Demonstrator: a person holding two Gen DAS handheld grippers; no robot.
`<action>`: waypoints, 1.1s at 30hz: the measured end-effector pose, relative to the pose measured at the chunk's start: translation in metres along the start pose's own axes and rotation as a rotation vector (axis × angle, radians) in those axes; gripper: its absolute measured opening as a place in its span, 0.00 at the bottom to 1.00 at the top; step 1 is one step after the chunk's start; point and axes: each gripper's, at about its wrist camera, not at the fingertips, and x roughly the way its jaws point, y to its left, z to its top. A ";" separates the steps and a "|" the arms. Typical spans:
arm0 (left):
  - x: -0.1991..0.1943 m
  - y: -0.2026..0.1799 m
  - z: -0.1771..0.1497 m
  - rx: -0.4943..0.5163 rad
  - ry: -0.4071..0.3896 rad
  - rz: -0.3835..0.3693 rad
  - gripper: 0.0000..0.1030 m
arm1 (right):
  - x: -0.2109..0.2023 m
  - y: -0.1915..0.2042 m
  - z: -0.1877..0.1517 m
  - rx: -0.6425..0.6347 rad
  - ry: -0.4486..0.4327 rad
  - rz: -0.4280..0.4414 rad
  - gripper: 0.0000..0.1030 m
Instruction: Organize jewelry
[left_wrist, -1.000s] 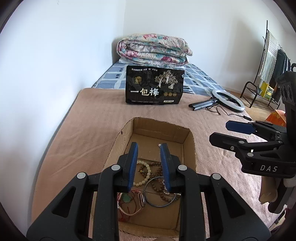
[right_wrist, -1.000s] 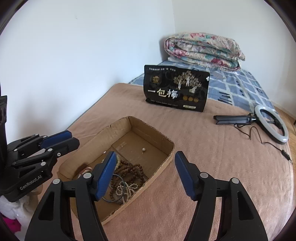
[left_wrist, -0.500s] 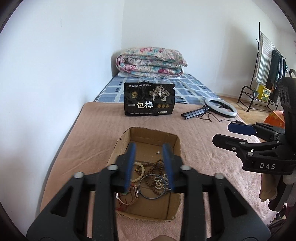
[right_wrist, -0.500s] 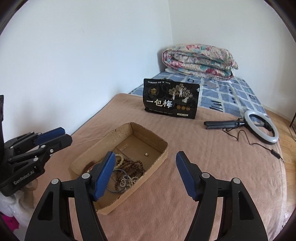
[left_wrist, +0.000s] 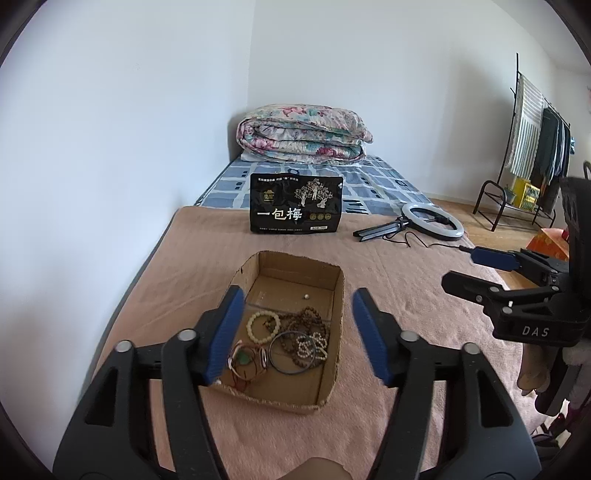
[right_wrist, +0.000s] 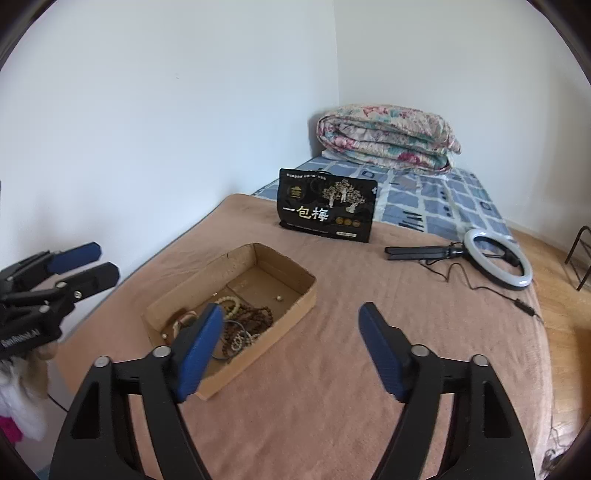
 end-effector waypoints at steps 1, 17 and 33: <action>-0.003 0.000 -0.001 -0.006 -0.003 0.005 0.73 | -0.003 0.000 -0.002 -0.003 -0.004 -0.007 0.78; -0.059 -0.014 -0.014 0.038 -0.073 0.103 0.97 | -0.033 -0.013 -0.023 0.022 -0.021 -0.066 0.79; -0.065 -0.026 -0.022 0.052 -0.059 0.132 0.99 | -0.041 -0.026 -0.034 0.053 -0.025 -0.119 0.81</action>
